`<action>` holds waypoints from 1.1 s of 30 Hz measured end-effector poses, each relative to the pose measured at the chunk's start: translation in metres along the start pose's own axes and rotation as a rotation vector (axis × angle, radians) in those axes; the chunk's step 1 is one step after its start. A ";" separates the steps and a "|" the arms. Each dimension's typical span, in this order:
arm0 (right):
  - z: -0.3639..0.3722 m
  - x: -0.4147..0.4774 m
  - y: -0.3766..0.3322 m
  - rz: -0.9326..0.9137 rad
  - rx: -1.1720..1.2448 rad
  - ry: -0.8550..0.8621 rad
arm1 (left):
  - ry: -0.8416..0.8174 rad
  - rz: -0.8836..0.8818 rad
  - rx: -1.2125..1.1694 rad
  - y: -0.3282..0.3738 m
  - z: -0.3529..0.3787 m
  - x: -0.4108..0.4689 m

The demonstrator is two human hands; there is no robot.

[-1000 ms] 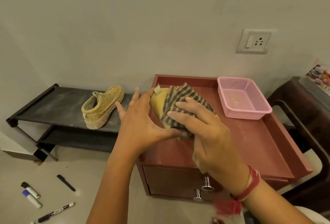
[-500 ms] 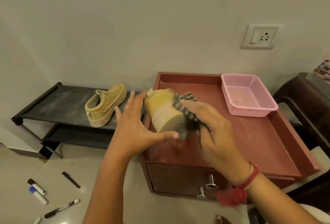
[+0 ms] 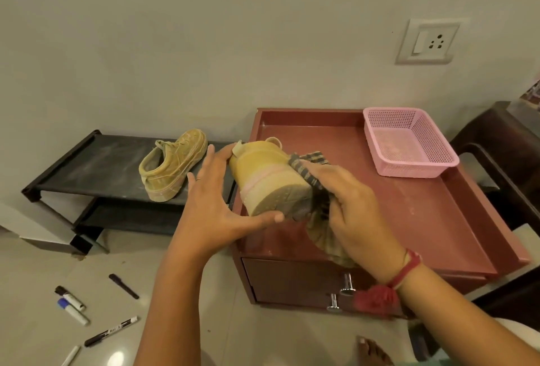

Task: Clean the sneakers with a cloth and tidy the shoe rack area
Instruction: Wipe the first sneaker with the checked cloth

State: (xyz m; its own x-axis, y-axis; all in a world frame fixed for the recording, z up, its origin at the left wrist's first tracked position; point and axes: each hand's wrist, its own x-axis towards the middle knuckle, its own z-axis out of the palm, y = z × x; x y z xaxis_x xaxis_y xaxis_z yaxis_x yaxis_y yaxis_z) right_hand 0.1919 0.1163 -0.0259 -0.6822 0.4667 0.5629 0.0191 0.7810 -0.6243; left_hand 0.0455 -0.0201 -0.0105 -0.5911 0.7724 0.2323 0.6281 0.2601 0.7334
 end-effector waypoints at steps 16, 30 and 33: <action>-0.009 0.008 0.047 0.262 -0.172 0.031 | -0.085 -0.067 0.069 -0.032 -0.012 -0.002; 0.030 -0.010 0.034 0.090 -0.332 -0.078 | -0.076 -0.070 0.367 -0.044 0.015 0.005; 0.040 -0.027 0.008 -0.050 -0.242 -0.170 | -0.056 -0.024 0.413 -0.042 0.021 0.009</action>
State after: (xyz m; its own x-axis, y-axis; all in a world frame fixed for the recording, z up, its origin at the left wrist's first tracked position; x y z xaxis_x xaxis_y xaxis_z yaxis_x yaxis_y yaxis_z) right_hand 0.1813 0.0936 -0.0678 -0.7990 0.3645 0.4783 0.1420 0.8872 -0.4390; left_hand 0.0242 -0.0120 -0.0527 -0.5872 0.7904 0.1748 0.7711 0.4805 0.4177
